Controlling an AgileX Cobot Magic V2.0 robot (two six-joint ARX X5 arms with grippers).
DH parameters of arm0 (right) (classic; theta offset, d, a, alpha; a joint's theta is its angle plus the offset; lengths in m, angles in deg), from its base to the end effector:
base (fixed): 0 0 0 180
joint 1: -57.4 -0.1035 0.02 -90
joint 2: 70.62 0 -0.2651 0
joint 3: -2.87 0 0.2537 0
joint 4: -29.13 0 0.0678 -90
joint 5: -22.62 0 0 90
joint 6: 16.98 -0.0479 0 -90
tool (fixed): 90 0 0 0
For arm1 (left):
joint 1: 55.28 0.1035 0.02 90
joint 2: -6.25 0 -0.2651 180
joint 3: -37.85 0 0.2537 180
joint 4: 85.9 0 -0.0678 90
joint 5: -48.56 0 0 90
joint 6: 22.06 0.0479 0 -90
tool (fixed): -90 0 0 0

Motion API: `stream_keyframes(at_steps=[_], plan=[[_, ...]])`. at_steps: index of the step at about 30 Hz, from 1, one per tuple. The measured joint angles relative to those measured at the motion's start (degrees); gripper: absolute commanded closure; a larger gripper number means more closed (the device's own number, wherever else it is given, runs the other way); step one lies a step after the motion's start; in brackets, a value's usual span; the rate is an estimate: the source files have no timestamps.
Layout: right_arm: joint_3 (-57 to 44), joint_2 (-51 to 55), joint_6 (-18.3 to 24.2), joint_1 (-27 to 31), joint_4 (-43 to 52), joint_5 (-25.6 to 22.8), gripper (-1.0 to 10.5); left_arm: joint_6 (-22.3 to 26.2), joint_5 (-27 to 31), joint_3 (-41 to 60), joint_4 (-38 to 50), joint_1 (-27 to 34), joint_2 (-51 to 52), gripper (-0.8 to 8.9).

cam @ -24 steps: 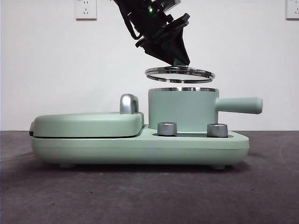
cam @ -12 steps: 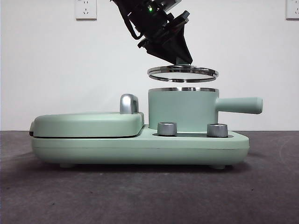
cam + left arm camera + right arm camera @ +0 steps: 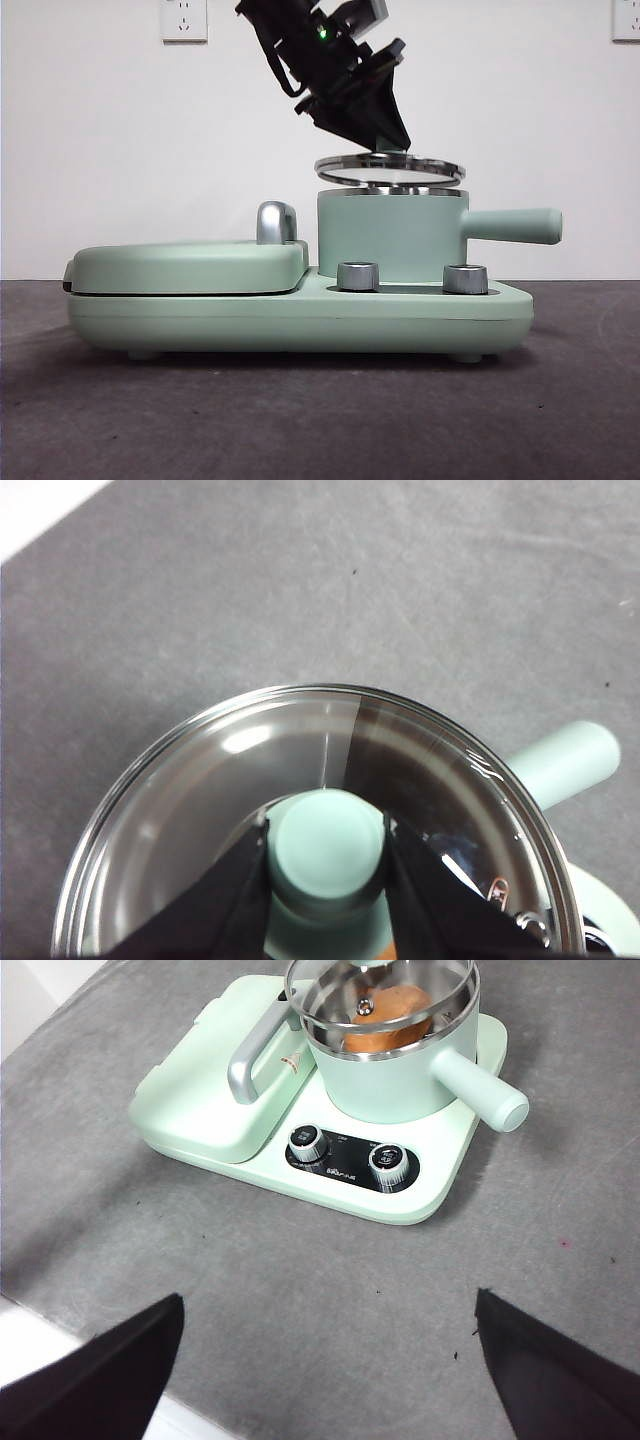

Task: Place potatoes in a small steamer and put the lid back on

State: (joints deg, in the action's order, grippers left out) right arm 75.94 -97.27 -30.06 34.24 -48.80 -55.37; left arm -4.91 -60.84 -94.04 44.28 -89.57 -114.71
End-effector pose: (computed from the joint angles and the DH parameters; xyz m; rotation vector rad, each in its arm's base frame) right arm 0.0473 0.0311 0.3463 0.1612 0.6210 0.5314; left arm 0.3987 -0.2911 0.3080 0.3572 0.5587 -0.9994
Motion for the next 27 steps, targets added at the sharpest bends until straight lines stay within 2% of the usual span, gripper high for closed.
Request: stream_keyframes(at_steps=[17,27], plan=[[0.0,0.0,-0.7,0.0,0.2,0.0,5.0,0.2,-3.0,0.0,0.8,0.7,-1.8,7.99],[0.0,0.0,-0.7,0.0,0.2,0.0,5.0,3.8,-4.1,0.0,1.4,0.7,-2.1,7.99]])
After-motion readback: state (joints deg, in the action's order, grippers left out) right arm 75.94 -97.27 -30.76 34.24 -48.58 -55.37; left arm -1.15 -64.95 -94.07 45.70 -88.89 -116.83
